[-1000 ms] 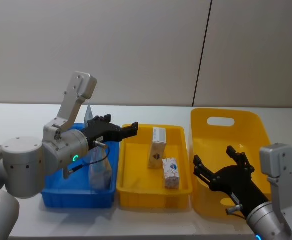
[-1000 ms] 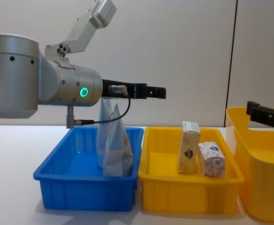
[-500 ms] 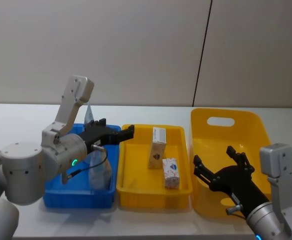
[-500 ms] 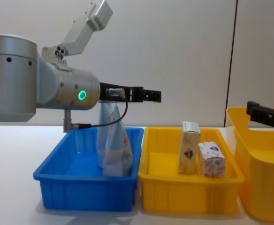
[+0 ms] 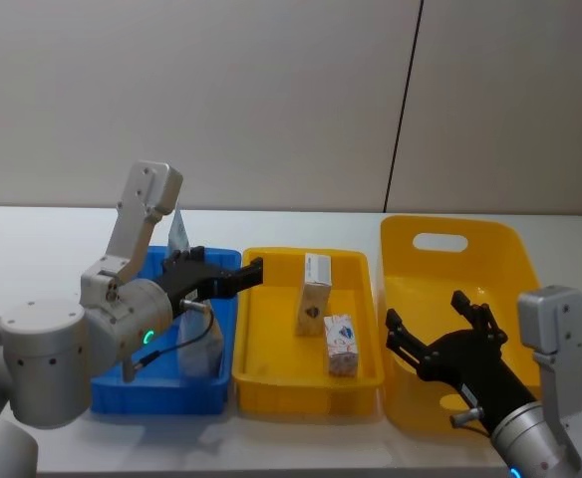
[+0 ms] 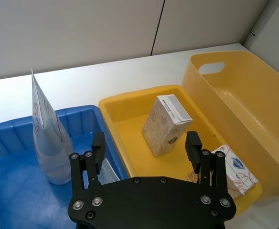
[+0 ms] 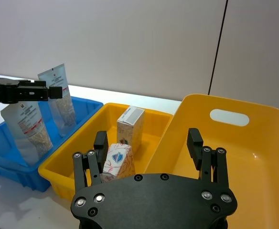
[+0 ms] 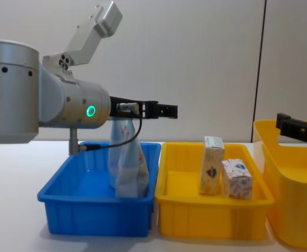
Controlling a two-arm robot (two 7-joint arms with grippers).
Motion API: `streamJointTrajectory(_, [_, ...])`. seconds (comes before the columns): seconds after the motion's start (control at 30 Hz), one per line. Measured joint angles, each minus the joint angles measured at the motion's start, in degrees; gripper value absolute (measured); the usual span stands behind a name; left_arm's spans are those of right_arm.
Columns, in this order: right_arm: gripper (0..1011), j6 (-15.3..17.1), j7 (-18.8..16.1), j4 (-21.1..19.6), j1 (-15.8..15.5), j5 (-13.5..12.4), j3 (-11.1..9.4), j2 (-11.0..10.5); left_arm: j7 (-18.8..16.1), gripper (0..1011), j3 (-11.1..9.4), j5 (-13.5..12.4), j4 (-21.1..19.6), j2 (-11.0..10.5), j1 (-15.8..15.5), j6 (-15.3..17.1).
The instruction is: Bimanual collaborative sorting of washing and personal care products
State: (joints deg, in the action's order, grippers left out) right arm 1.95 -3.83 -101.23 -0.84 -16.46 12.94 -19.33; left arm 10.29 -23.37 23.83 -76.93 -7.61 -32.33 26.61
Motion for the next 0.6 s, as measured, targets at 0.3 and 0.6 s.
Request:
streamJointTrajectory(0.3, [1003, 0.0, 0.0, 0.0, 0.0, 0.0, 0.0, 0.0, -1.9, 1001, 0.5, -0.3, -2.6, 0.5, 1.8, 2.3])
streamJointTrajectory(0.6, [1003, 0.0, 0.0, 0.0, 0.0, 0.0, 0.0, 0.0, -4.5, 1001, 1.2, -0.8, -5.2, 1.1, 3.8, 4.3])
